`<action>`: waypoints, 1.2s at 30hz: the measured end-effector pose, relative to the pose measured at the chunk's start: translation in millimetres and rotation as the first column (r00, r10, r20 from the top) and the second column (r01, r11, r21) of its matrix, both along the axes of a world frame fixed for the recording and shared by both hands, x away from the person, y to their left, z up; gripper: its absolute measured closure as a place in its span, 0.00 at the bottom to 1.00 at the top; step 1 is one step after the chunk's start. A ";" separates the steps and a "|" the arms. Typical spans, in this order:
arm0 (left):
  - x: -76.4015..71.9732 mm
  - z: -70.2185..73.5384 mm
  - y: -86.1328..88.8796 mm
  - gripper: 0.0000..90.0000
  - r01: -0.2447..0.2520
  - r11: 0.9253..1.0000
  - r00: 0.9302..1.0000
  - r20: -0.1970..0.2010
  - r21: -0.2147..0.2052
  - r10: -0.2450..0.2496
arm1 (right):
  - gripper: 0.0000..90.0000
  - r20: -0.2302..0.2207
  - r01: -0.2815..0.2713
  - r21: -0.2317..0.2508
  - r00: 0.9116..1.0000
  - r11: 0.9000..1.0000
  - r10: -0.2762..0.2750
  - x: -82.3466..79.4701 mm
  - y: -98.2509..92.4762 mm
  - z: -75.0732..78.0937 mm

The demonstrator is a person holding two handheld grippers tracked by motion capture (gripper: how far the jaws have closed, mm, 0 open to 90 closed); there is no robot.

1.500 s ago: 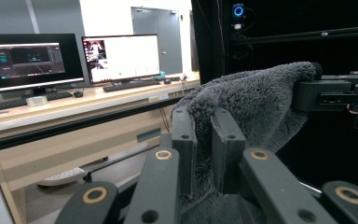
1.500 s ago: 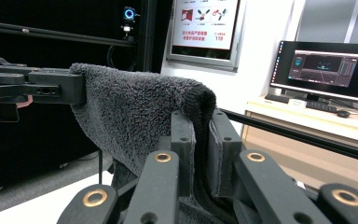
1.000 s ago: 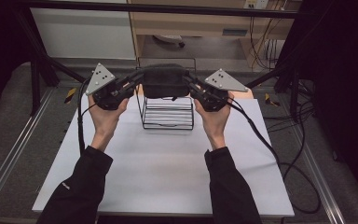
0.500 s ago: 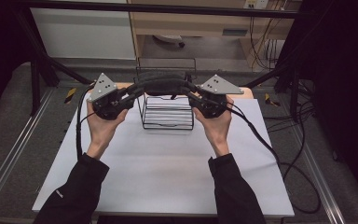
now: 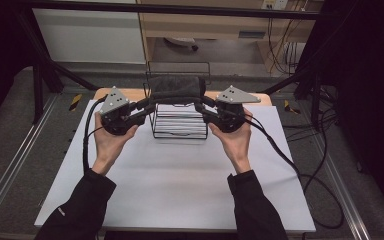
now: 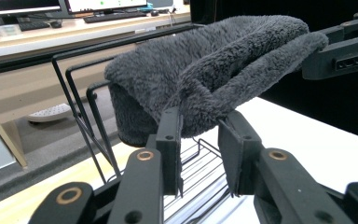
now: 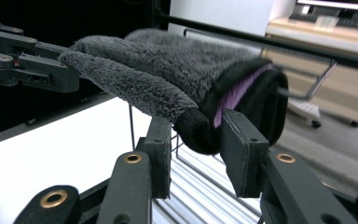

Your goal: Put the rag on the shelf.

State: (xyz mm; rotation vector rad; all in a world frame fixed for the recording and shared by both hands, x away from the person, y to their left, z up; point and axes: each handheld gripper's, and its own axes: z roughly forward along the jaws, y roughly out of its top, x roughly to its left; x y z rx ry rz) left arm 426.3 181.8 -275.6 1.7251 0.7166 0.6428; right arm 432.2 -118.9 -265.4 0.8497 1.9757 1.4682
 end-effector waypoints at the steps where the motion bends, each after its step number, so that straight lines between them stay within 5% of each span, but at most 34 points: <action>1: 0.6 -1.5 -0.5 0.77 0.000 1.000 1.000 -0.004 0.003 0.000 | 0.71 -0.008 0.000 0.001 1.000 1.000 0.000 0.7 -0.9 -2.5; 11: 9.8 -17.4 -4.1 0.73 -0.017 0.999 0.998 -0.066 0.038 0.020 | 0.67 -0.075 0.002 -0.024 0.997 1.000 -0.004 11.2 -2.4 -26.2; 23: 29.6 -41.8 -7.0 0.62 -0.061 0.997 0.986 -0.149 0.057 0.069 | 0.44 -0.096 0.037 -0.031 0.995 0.999 -0.040 33.1 -3.5 -60.2; 36: 20.7 -47.3 5.7 0.35 -0.046 0.997 0.974 -0.221 0.062 0.058 | 0.13 -0.117 -0.028 0.005 0.993 1.000 0.028 16.2 -17.1 -56.2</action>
